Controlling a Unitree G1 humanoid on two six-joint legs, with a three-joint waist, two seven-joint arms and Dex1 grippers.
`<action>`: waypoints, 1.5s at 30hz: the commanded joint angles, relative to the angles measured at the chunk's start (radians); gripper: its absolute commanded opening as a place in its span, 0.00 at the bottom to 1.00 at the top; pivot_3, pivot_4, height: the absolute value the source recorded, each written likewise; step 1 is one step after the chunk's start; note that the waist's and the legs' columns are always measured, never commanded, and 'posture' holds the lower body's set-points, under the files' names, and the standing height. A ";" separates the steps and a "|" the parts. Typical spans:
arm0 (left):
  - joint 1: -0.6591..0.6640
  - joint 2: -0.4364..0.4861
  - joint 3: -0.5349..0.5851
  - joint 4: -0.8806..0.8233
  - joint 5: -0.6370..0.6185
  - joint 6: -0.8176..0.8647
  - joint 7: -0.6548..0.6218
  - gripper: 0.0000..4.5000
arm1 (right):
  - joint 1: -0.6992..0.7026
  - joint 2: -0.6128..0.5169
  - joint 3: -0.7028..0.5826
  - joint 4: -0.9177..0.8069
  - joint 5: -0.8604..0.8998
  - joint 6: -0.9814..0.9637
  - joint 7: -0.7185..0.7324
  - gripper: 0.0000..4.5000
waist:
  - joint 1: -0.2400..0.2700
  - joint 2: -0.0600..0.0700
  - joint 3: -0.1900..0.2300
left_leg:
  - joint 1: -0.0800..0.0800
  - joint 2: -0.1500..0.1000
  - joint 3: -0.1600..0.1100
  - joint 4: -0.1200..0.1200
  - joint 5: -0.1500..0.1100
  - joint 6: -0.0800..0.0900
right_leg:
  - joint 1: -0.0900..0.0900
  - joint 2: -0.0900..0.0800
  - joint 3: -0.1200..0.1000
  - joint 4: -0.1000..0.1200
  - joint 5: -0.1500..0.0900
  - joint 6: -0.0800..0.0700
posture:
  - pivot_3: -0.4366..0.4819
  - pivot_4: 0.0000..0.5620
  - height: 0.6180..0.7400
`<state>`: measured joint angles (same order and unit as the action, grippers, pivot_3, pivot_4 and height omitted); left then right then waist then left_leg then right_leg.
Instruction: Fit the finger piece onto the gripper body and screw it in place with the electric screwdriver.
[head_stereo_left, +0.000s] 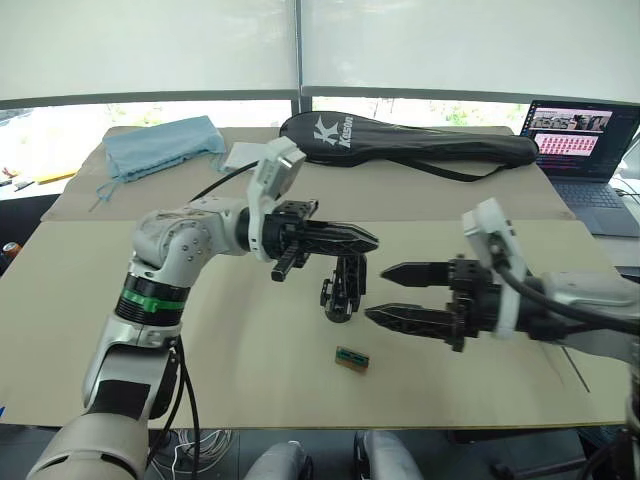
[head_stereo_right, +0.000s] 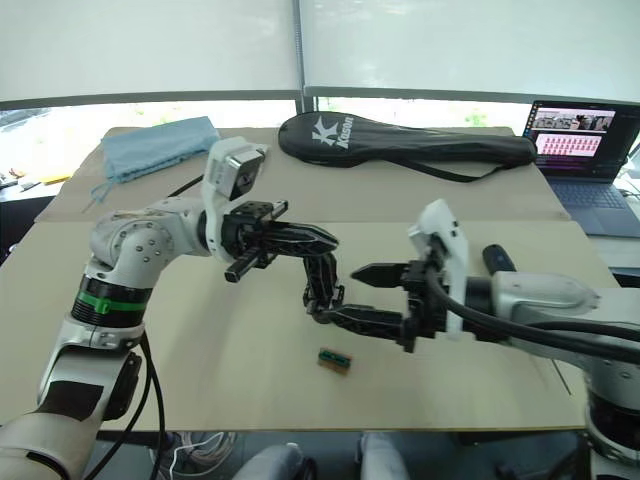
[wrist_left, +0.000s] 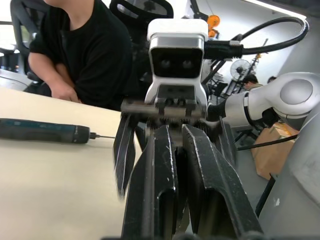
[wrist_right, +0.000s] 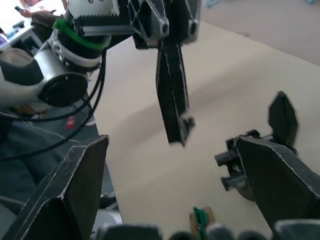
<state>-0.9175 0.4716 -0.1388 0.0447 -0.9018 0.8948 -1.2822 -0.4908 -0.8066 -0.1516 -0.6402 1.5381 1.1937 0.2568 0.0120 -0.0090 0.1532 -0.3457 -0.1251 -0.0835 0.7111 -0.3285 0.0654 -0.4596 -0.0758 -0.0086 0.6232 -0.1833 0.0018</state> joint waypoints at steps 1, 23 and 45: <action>-0.023 0.002 0.020 -0.025 0.005 0.004 -0.014 0.00 | -0.039 0.015 0.038 -0.010 0.082 -0.076 -0.107 0.98 | 0.000 0.000 0.000 | 0.000 0.000 0.000 0.000 0.000 0.000 | 0.000 0.000 0.000 0.000 0.000 0.000 | 0.48 0.27 1.00; 0.025 0.011 0.022 -0.072 0.039 0.011 -0.013 0.00 | -0.077 -0.029 0.126 0.016 0.129 -0.146 -0.134 0.34 | 0.000 0.000 0.000 | -0.001 0.000 0.000 0.001 0.000 0.001 | 0.000 0.000 -0.001 0.000 0.000 0.000 | 0.48 0.27 1.00; 0.125 0.151 0.153 0.068 0.236 -0.393 -0.138 1.00 | 0.056 -0.061 0.038 -0.037 -0.136 -0.253 0.161 0.09 | 0.000 0.000 0.000 | -0.001 0.000 0.000 0.000 0.000 0.001 | -0.001 0.001 -0.001 0.000 0.000 0.000 | 0.48 0.27 1.00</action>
<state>-0.8030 0.6014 -0.0118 0.0767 -0.7183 0.5985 -1.3831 -0.4436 -0.8551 -0.0670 -0.6466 1.4488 0.9868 0.3522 0.0122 -0.0090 0.1533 -0.3462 -0.1252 -0.0833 0.7117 -0.3282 0.0662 -0.4602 -0.0752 -0.0100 0.6231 -0.1832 0.0020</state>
